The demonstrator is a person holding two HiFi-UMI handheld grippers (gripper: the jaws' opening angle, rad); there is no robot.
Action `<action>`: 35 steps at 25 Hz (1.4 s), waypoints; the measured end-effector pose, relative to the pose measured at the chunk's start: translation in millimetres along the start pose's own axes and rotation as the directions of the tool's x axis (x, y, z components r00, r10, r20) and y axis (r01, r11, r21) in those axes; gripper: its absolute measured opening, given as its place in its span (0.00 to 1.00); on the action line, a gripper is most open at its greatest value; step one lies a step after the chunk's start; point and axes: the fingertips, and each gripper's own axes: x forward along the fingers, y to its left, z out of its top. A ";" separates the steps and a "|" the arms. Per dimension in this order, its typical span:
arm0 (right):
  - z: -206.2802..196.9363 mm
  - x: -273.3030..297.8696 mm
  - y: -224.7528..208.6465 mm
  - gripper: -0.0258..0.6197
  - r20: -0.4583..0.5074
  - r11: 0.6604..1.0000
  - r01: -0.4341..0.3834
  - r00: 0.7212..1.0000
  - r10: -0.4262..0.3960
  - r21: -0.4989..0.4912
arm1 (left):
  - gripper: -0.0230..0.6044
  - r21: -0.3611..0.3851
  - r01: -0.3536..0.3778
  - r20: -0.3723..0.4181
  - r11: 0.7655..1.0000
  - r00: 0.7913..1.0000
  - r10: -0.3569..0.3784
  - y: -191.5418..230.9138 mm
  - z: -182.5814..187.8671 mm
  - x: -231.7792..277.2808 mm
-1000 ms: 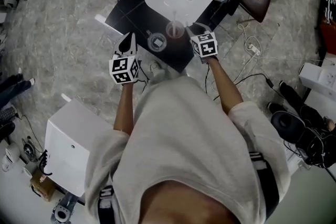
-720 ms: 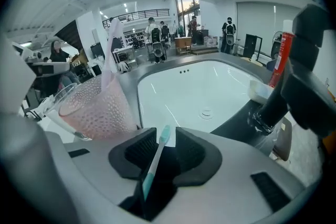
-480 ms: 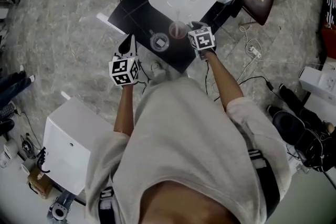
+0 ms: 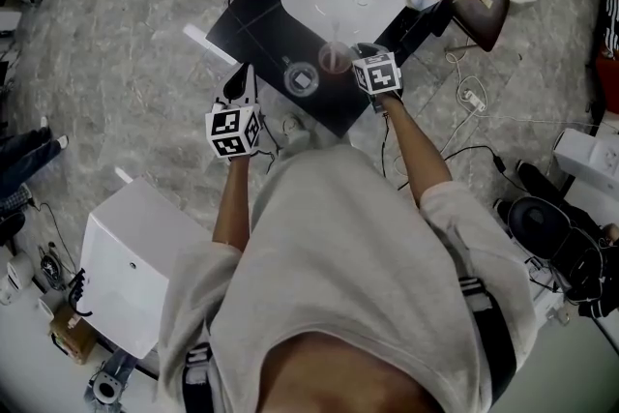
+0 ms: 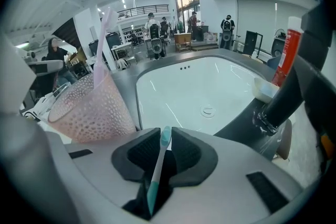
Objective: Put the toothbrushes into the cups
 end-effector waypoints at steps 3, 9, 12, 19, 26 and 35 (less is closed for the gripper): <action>3.0 -8.0 0.6 0.16 0.041 1.000 -0.004 0.999 0.004 -0.001 | 0.08 0.000 0.000 0.003 1.000 1.000 0.000 -0.2 0.3 -0.3; 17.9 -42.1 5.3 0.16 0.152 1.000 0.008 0.988 -0.007 -0.006 | 0.08 0.002 0.014 0.003 1.000 1.000 -0.014 -3.3 1.1 2.8; 25.3 -60.4 10.5 0.16 0.200 1.000 0.017 0.980 -0.013 -0.021 | 0.08 0.006 0.023 0.006 1.000 1.000 -0.023 -6.6 2.9 4.5; 37.3 -102.1 19.4 0.16 0.300 0.999 0.037 0.954 -0.028 -0.023 | 0.08 0.015 0.037 0.013 0.999 0.999 -0.037 -11.5 6.1 5.6; 54.1 -142.6 22.4 0.16 0.392 0.998 0.064 0.919 -0.049 -0.026 | 0.08 0.018 0.045 0.020 0.999 0.999 -0.045 -12.9 8.2 3.5; 83.8 -175.4 19.5 0.15 0.482 0.995 0.094 0.874 -0.068 -0.030 | 0.08 0.034 0.048 0.038 0.998 0.998 -0.049 -12.4 16.9 -0.2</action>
